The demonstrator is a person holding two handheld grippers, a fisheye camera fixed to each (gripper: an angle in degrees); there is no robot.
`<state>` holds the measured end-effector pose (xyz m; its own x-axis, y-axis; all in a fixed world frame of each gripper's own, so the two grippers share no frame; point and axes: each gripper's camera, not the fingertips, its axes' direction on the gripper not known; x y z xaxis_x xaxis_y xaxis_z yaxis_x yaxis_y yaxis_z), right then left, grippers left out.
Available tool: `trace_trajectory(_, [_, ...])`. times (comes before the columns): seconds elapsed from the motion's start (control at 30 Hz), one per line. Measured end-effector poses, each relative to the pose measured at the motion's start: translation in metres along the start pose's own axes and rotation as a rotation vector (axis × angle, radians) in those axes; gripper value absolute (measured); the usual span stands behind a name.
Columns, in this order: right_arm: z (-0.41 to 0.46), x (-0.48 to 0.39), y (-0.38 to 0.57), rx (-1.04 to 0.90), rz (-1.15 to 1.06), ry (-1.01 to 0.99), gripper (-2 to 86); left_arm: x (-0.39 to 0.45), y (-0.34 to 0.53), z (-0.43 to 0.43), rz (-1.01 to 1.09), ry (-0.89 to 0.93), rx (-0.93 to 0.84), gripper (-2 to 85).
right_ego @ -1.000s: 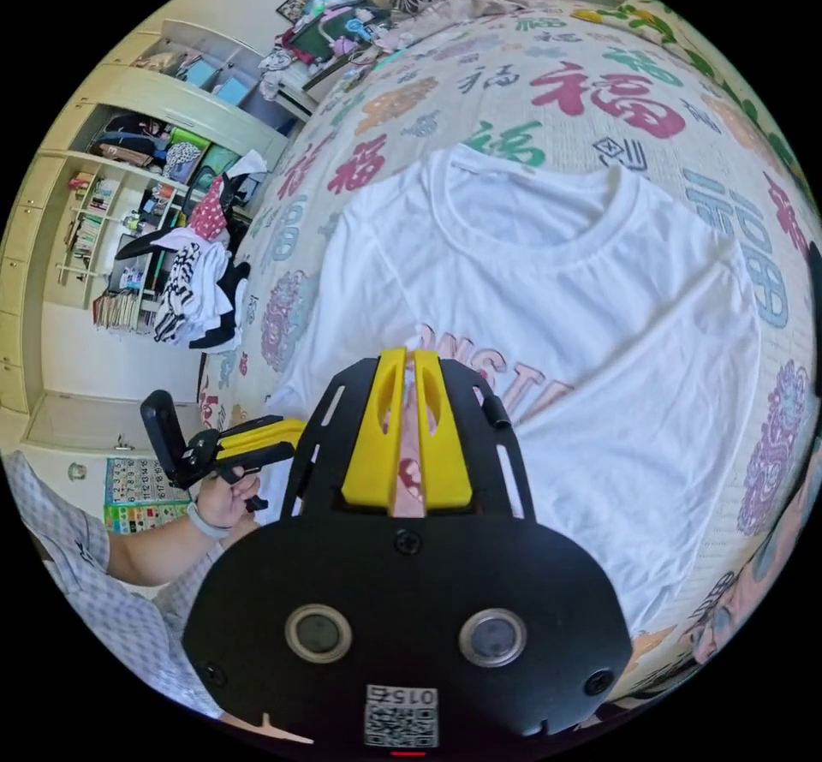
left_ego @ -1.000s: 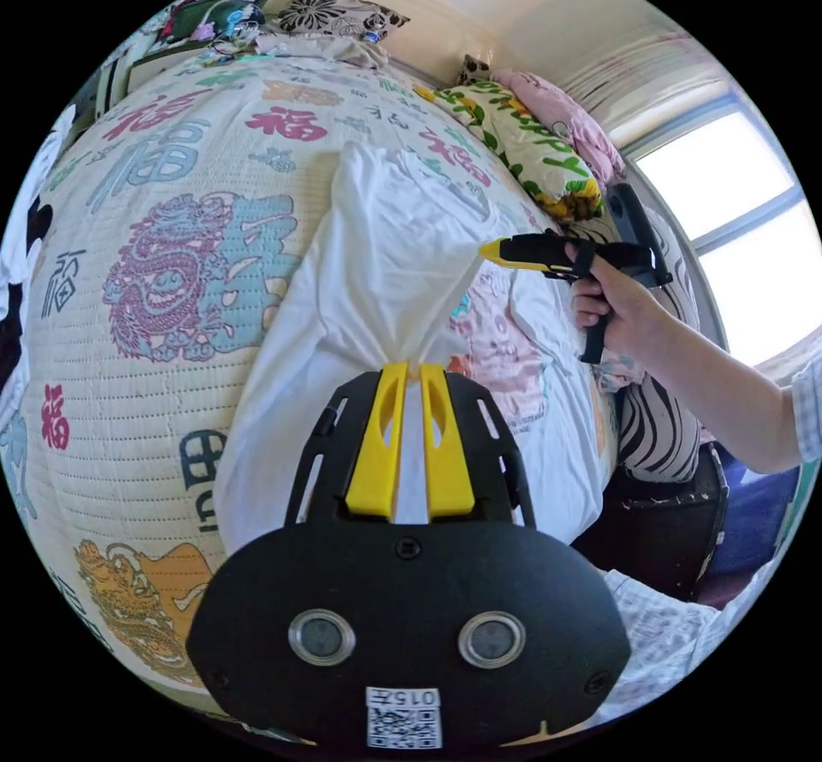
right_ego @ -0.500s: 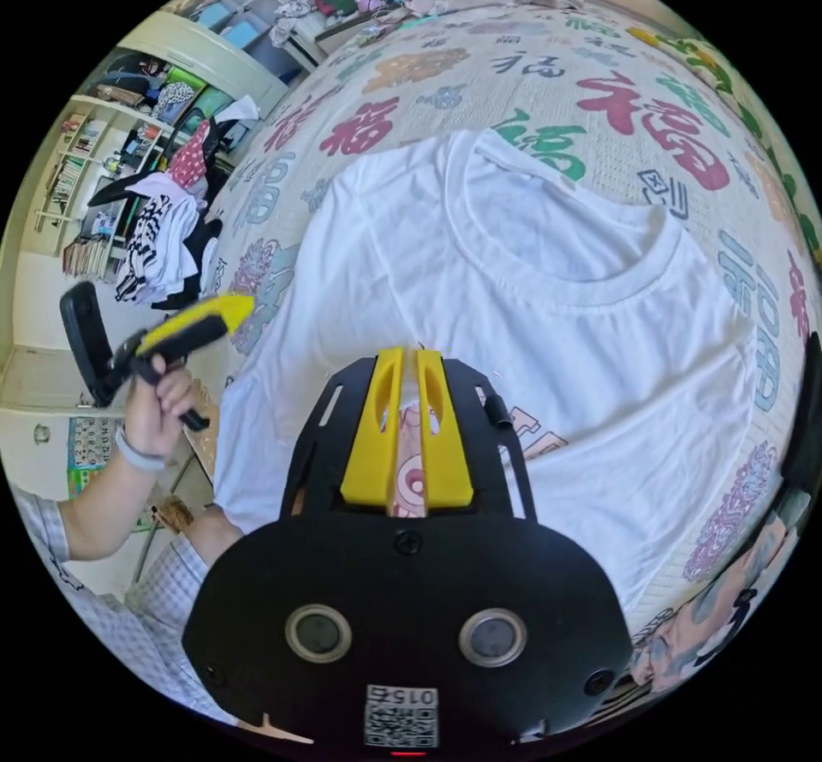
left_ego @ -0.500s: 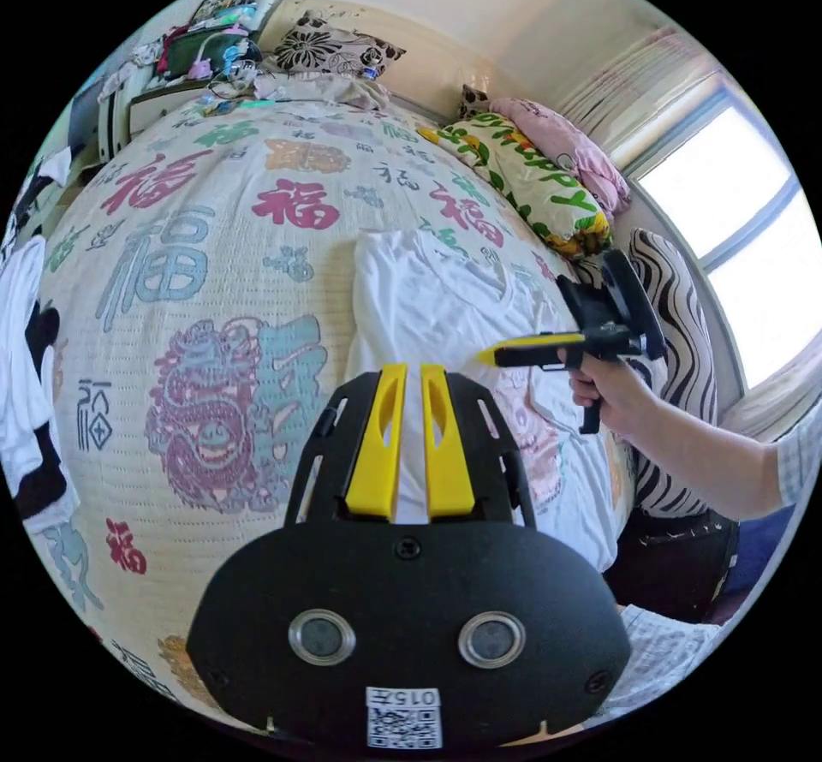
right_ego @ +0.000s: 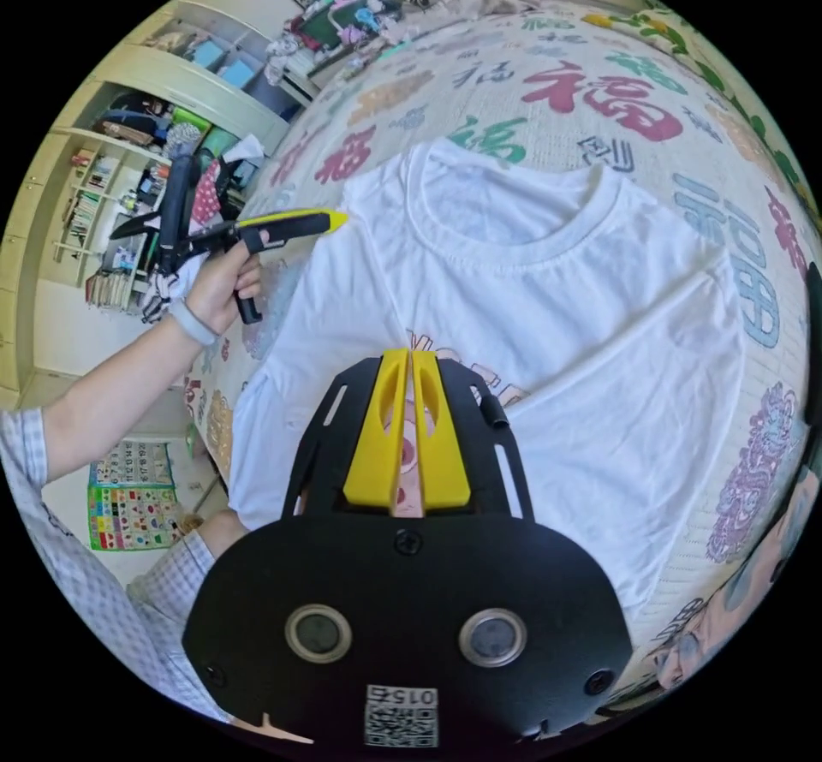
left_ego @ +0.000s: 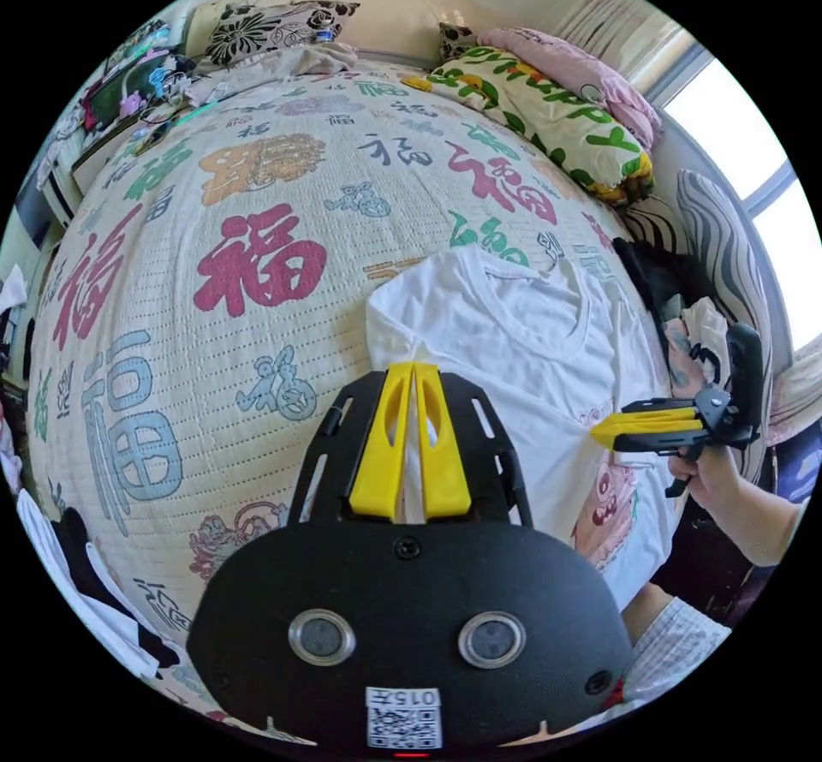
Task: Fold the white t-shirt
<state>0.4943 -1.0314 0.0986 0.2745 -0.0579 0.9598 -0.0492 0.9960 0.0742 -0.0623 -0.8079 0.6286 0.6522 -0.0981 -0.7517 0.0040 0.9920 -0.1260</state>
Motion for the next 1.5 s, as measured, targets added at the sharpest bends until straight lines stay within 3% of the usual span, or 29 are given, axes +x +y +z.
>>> trace_trajectory(0.1, [-0.051,0.017,-0.003,0.114,-0.092,0.08,4.1,0.015,-0.03,-0.019,0.116,-0.003,0.08,3.5])
trace_trajectory(0.17, [-0.08,0.043,-0.019,0.132,-0.114,0.252,7.2,0.024,-0.058,-0.017,0.17,-0.02,0.064,7.0])
trace_trajectory(0.33, [-0.082,0.104,-0.057,-0.036,-0.017,0.374,10.6,0.031,-0.123,0.037,0.194,-0.034,-0.174,9.1])
trace_trajectory(0.6, [-0.086,0.105,-0.054,-0.314,-0.131,0.22,0.3,0.033,-0.14,0.048,0.163,0.065,-0.311,0.7])
trace_trajectory(0.97, [-0.17,0.098,-0.047,-0.168,-0.056,0.374,-1.0,0.049,-0.175,-0.011,0.195,-0.012,-0.181,-0.4])
trace_trajectory(1.2, [-0.189,0.087,0.004,-0.073,-0.028,0.352,-1.0,0.054,-0.128,-0.032,0.21,-0.017,-0.1,-0.2])
trace_trajectory(1.5, [-0.243,0.025,0.204,0.005,-0.14,0.079,-0.9,0.066,0.065,-0.123,0.228,0.291,-0.019,-0.2])
